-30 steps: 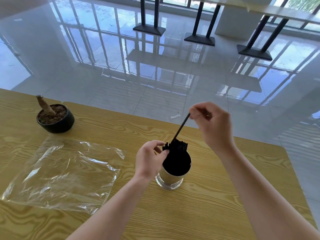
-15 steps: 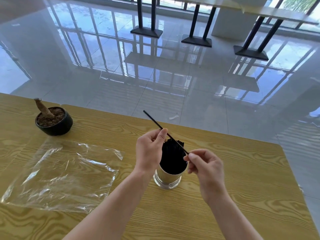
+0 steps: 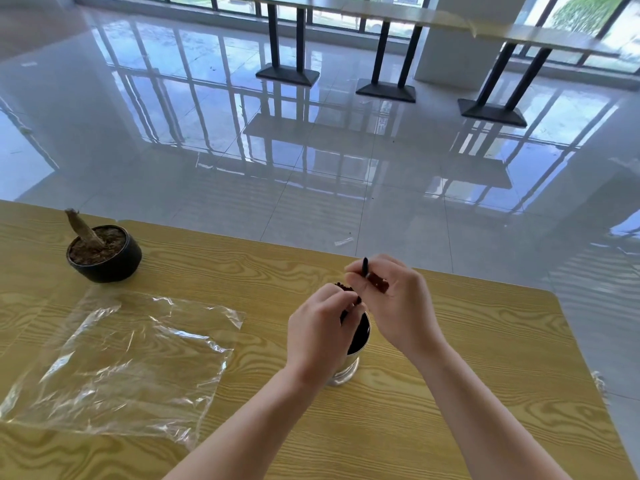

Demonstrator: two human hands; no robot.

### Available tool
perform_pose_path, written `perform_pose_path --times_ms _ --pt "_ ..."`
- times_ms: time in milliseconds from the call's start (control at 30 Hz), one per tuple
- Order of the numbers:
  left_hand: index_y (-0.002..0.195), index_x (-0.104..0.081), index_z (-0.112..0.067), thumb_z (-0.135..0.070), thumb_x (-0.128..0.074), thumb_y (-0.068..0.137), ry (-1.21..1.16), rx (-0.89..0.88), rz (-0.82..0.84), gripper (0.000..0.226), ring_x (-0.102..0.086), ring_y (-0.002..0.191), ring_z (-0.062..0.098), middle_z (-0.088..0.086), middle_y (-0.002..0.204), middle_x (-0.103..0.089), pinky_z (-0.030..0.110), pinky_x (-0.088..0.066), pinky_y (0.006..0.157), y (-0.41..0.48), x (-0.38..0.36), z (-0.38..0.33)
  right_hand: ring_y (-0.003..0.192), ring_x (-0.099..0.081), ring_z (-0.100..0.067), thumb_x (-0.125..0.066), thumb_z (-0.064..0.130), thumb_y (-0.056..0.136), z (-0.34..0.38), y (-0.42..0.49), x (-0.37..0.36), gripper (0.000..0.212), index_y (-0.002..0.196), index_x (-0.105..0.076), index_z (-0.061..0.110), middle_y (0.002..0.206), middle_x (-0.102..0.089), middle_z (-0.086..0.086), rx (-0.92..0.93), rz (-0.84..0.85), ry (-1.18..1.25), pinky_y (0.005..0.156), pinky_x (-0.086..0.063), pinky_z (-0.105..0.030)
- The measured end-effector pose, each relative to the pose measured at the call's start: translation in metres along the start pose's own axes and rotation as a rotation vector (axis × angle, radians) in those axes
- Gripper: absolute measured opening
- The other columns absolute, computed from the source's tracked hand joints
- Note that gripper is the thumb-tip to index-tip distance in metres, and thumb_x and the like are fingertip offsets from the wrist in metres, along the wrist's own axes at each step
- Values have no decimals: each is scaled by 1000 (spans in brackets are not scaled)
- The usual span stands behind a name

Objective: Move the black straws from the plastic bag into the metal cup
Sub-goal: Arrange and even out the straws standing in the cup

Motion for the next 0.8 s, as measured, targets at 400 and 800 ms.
perform_pose_path --times_ms 400,800 --pt "115 -70 -23 -27 -75 86 -216 504 111 29 -63 87 8 -7 97 -66 23 -53 76 -9 5 113 57 -67 -8 -80 11 85 -77 -33 -31 31 111 -69 23 79 -67 4 -219 73 -32 51 -50 -12" --pt "95 -79 -25 -29 -73 89 -191 414 193 9 -60 75 -10 -15 88 -71 6 -46 63 17 -15 102 70 -67 -8 -76 9 86 -77 -27 -25 26 100 -67 27 83 -68 12 -189 -16 -103 64 -59 -29"
Point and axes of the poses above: each hand's wrist, its own y-axis towards the middle knuckle, its own x-axis out of the back of the hand, z = x × y, the point moved 9 cm from there along y, towards the middle knuckle
